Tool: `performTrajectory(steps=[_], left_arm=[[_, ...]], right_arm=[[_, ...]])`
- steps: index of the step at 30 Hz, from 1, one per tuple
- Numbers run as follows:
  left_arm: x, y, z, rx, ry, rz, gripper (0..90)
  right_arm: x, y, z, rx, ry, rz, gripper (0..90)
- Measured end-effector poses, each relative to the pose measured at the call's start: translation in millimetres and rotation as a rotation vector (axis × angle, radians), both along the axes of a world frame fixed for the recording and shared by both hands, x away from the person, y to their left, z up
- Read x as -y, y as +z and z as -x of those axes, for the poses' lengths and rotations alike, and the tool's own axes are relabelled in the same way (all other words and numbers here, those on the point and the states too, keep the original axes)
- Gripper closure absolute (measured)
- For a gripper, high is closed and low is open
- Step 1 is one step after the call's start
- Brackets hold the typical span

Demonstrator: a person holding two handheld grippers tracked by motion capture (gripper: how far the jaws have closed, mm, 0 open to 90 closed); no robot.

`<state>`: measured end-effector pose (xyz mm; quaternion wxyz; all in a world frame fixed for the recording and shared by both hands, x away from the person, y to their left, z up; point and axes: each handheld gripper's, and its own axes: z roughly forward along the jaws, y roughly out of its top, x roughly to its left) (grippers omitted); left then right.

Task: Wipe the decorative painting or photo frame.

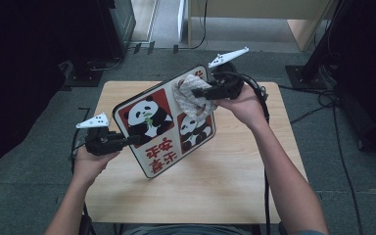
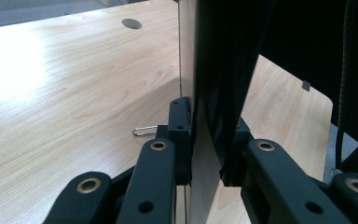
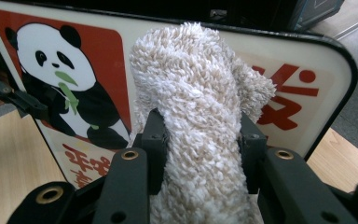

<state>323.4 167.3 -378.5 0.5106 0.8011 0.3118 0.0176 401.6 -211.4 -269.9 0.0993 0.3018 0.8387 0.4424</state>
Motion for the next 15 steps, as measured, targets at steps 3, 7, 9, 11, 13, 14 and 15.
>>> performTrajectory(steps=[3,7,9,11,13,14,15], left_arm=[[-0.3,-0.1,0.3,-0.001,0.0,-0.001,79.3],[0.2,0.6,0.7,0.004,-0.003,-0.009,79.3],[0.4,1.0,0.9,0.007,-0.005,-0.015,79.3],[0.7,1.2,0.6,0.007,-0.004,-0.014,79.3],[1.0,1.5,0.5,0.008,-0.002,-0.016,79.3],[1.0,1.4,0.6,0.008,-0.002,-0.015,79.3],[1.0,1.5,0.7,0.008,-0.002,-0.015,79.3]], right_arm=[[0.0,-3.8,2.3,0.004,0.001,0.006,65.0],[0.8,-10.8,3.6,0.007,0.011,-0.006,65.0],[2.4,-15.4,4.7,0.003,0.013,-0.016,65.0],[3.1,-19.7,6.2,0.006,0.014,-0.014,64.9],[4.0,-24.1,6.8,0.003,0.017,-0.014,65.0],[4.5,-25.9,7.1,-0.001,0.018,-0.015,65.0],[5.1,-28.9,7.2,-0.002,0.02,-0.02,64.9]])
